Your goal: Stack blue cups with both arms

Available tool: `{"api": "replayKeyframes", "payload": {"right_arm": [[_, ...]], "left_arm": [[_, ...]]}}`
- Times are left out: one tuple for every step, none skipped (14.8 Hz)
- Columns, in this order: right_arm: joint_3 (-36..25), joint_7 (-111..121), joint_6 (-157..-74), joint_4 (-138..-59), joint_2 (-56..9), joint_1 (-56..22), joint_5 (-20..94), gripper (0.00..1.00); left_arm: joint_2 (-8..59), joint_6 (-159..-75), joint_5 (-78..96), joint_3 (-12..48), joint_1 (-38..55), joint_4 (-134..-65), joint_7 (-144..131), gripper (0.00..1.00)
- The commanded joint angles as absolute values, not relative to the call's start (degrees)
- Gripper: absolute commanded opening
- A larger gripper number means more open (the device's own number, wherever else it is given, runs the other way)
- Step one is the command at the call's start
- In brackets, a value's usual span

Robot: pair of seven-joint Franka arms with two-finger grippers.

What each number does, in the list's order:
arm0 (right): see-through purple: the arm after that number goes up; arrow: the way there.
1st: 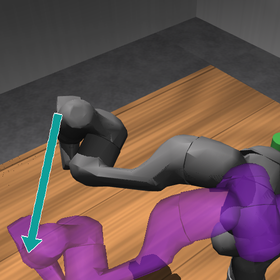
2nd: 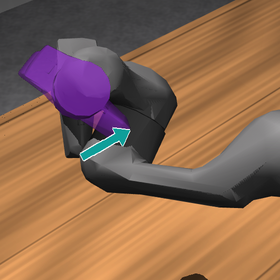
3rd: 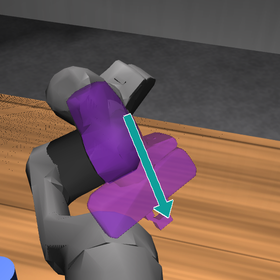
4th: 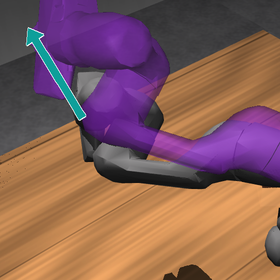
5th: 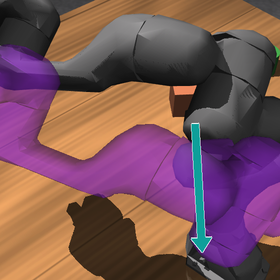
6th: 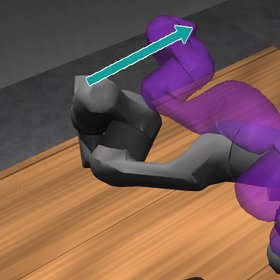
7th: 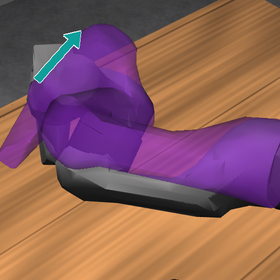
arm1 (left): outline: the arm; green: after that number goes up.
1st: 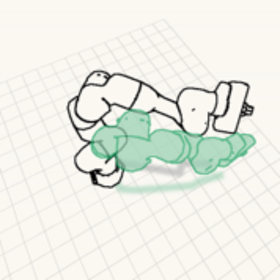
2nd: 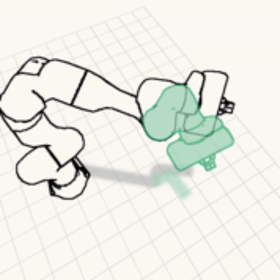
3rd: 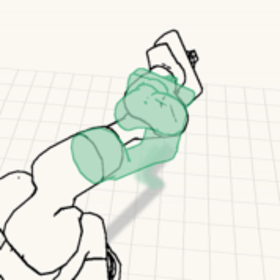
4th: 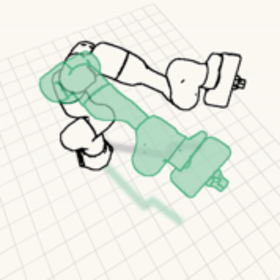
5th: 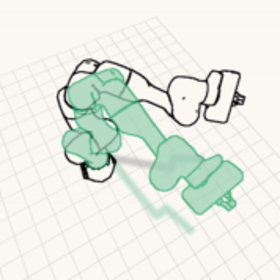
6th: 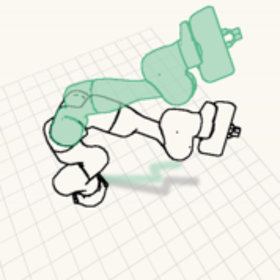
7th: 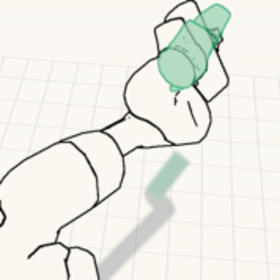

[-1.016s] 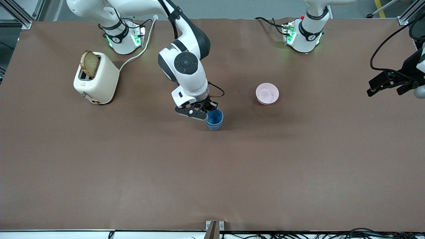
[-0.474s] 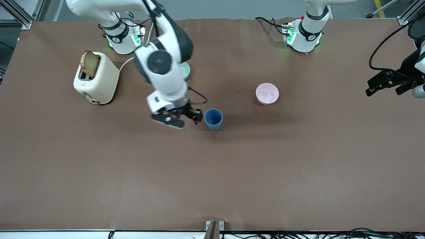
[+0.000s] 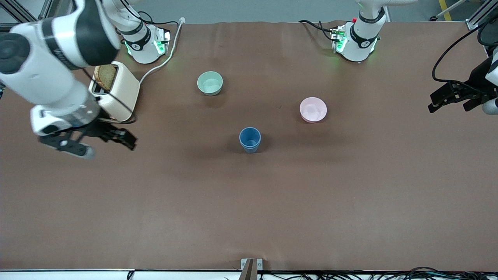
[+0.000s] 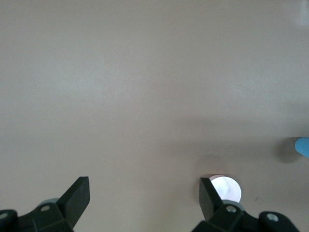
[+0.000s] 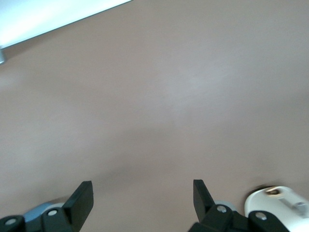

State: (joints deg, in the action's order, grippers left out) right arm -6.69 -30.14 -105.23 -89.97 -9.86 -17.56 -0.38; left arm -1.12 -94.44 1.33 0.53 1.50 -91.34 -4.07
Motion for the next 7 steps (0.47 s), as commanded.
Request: {"api": "replayKeyframes", "payload": {"right_arm": [[-5.3,-25.1,-105.8,-94.1,-6.8,-12.1,-2.3,0.92],[-5.3,-22.0,-105.7,-94.7,-6.1,-9.9,-2.3,0.92],[-5.3,-19.4,-105.1,-94.7,-5.6,-8.1,-2.3,0.92],[-5.3,-17.5,-104.6,-94.7,-5.4,-6.4,-2.3,0.92],[-5.3,-16.0,-104.4,-94.6,-4.8,-5.2,-2.3,0.92],[-5.3,-14.1,-103.8,-94.5,-4.1,-3.7,-2.3,0.92],[-5.3,-11.5,-102.0,-94.0,-3.5,-1.7,-2.2,0.92]], "left_arm": [[-1.5,-93.4,1.4,0.7,1.2,-89.7,-3.6,1.00],[-1.3,-93.4,1.4,0.7,1.2,-89.6,-3.5,1.00],[-1.1,-93.4,1.4,0.7,1.3,-89.5,-3.4,1.00],[-1.1,-93.4,1.4,0.7,1.4,-89.5,-3.5,1.00],[-1.1,-93.4,1.4,0.7,1.5,-89.5,-3.7,1.00],[-1.1,-93.3,1.4,0.8,1.5,-89.5,-3.7,1.00],[-1.2,-93.0,1.4,0.8,1.5,-89.5,-3.7,1.00]]}}
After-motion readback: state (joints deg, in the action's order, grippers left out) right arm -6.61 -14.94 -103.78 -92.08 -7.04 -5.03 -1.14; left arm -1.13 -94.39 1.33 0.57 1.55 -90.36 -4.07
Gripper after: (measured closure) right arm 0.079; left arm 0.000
